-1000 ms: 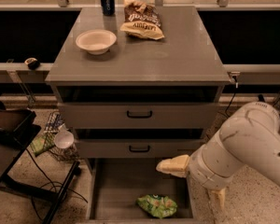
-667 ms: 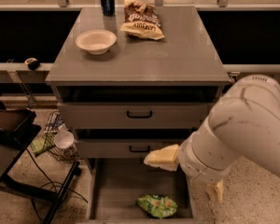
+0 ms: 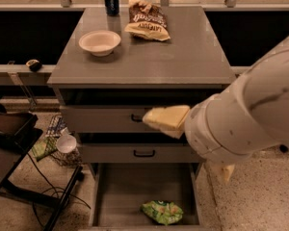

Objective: Place green rice chip bag into bottom drawer

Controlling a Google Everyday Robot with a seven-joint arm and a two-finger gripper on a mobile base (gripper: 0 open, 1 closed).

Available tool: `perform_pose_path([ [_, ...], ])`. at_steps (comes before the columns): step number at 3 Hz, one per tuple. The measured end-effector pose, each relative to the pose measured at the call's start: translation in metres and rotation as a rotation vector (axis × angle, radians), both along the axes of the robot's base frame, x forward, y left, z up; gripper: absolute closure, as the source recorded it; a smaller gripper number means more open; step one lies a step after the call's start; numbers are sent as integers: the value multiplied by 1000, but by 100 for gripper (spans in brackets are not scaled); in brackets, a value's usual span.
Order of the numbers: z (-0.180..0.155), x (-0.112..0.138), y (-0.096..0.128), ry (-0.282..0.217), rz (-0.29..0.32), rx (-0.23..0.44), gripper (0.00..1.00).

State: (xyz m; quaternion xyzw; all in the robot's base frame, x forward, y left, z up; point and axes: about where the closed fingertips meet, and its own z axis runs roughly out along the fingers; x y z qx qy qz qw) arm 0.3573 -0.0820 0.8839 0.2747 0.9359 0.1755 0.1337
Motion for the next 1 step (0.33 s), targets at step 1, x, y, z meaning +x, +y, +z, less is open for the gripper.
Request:
perform_pose_path([
  [1,35,19,-19,-158,-138,67,0],
])
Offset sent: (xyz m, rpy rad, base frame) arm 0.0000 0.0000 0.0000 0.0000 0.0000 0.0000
